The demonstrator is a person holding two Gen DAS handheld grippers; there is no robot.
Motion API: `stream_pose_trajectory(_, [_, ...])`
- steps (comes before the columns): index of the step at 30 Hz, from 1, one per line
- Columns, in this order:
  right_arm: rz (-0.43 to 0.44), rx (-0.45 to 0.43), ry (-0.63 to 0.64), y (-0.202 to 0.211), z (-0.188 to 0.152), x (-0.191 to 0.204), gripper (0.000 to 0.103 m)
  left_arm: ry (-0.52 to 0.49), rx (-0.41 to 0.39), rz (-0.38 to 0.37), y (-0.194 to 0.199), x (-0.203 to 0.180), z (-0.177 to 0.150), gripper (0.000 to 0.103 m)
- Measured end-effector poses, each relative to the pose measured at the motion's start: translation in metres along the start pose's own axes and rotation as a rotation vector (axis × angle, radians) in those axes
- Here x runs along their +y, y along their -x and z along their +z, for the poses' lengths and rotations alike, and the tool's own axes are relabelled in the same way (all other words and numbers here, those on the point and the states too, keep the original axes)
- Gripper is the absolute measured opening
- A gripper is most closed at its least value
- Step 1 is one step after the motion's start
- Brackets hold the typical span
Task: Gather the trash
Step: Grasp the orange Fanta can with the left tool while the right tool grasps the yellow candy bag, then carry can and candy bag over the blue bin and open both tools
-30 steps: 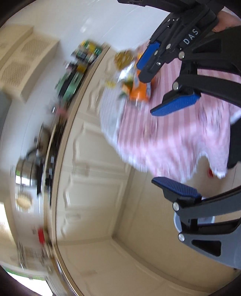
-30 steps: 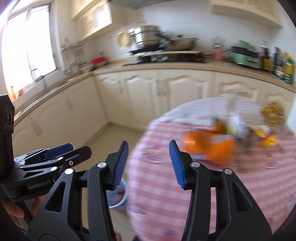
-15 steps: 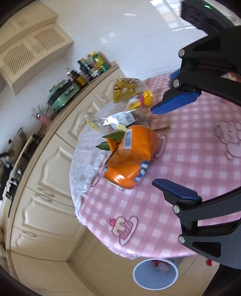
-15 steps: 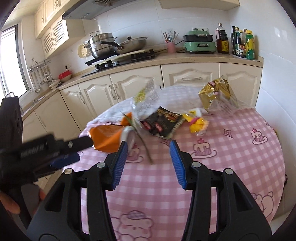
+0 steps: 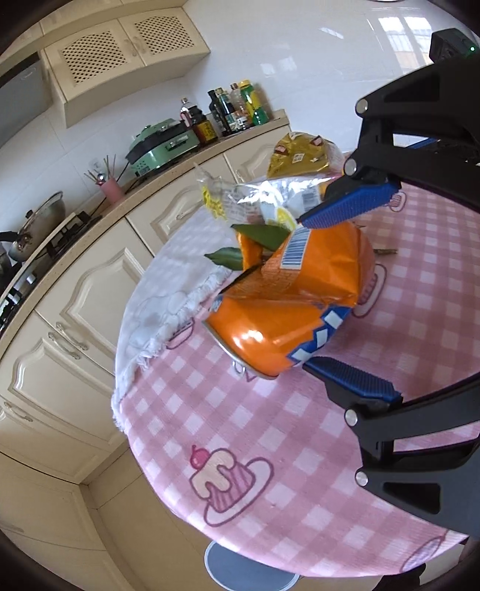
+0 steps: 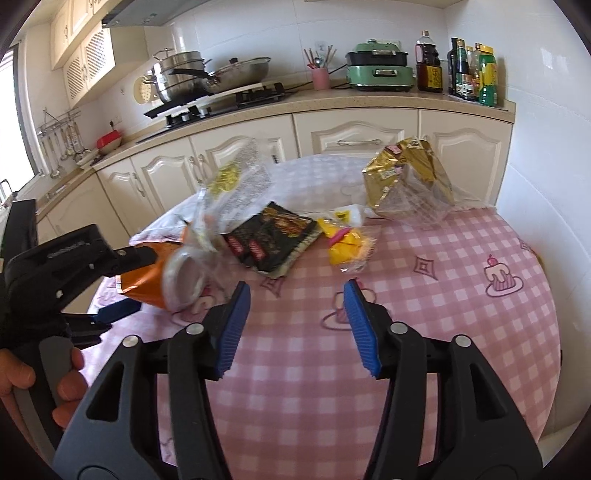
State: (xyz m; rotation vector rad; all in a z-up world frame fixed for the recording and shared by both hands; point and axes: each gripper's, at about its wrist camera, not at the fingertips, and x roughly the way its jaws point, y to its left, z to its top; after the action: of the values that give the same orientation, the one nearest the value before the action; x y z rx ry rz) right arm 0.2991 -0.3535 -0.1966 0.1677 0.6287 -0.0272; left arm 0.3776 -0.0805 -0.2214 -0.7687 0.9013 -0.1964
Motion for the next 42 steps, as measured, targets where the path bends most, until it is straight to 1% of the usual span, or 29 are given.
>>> stream_pose_trajectory(1, [-0.003,0.005,-0.002,-0.003,0.001,-0.002,0.054,-0.001,0.0,0.0,-0.001,0.001,0.001,0.058])
stream_pose_trajectory(2, [-0.015,0.01,-0.002,-0.008,0.004,-0.006,0.054,0.002,-0.003,-0.01,-0.002,0.002,0.002,0.042])
stream_pose_trajectory(4, [-0.039,0.028,0.0,-0.017,0.009,-0.01,0.056,-0.013,-0.001,-0.022,-0.003,0.002,0.004,0.029])
stream_pose_trajectory(8, [-0.058,0.045,-0.005,-0.035,0.024,-0.018,0.059,-0.053,-0.026,-0.044,0.007,-0.003,0.008,0.015])
stream_pose_trajectory(10, [-0.078,0.066,-0.01,-0.05,0.033,-0.022,0.059,-0.085,-0.05,-0.057,0.015,-0.008,0.008,0.013])
stream_pose_trajectory(13, [-0.092,0.104,-0.032,-0.072,0.04,-0.031,0.059,-0.151,-0.107,-0.067,0.028,-0.019,0.012,0.013])
stream_pose_trajectory(16, [-0.07,0.157,-0.07,-0.091,0.038,-0.04,0.058,-0.205,-0.155,-0.06,0.038,-0.028,0.016,0.013])
stream_pose_trajectory(17, [-0.057,0.166,-0.08,-0.093,0.036,-0.041,0.054,-0.22,-0.165,-0.058,0.04,-0.03,0.017,0.013])
stream_pose_trajectory(18, [-0.031,0.174,-0.1,-0.094,0.034,-0.045,0.037,-0.232,-0.174,-0.056,0.042,-0.032,0.017,0.013])
stream_pose_trajectory(24, [-0.043,0.092,-0.108,-0.057,0.029,-0.044,0.035,-0.257,-0.191,-0.073,0.055,-0.033,0.021,0.013])
stream_pose_trajectory(28, [-0.021,0.048,-0.109,-0.025,0.024,-0.032,0.035,-0.272,-0.199,-0.088,0.069,-0.031,0.02,0.013])
stream_pose_trajectory(32, [0.018,0.008,-0.077,0.001,0.026,-0.001,0.035,-0.274,-0.225,-0.098,0.094,-0.021,0.023,0.013])
stream_pose_trajectory(35, [0.067,-0.015,-0.031,0.013,0.028,0.037,0.035,-0.267,-0.248,-0.103,0.115,-0.008,0.026,0.013])
stream_pose_trajectory(40, [0.175,-0.02,0.065,0.02,0.021,0.117,0.035,-0.256,-0.3,-0.088,0.153,0.027,0.035,0.013])
stream_pose_trajectory(41, [0.199,-0.015,0.093,0.02,0.018,0.139,0.035,-0.246,-0.311,-0.081,0.162,0.038,0.038,0.013])
stream_pose_trajectory(42, [0.214,-0.012,0.109,0.019,0.016,0.153,0.035,-0.232,-0.324,-0.071,0.172,0.051,0.042,0.013])
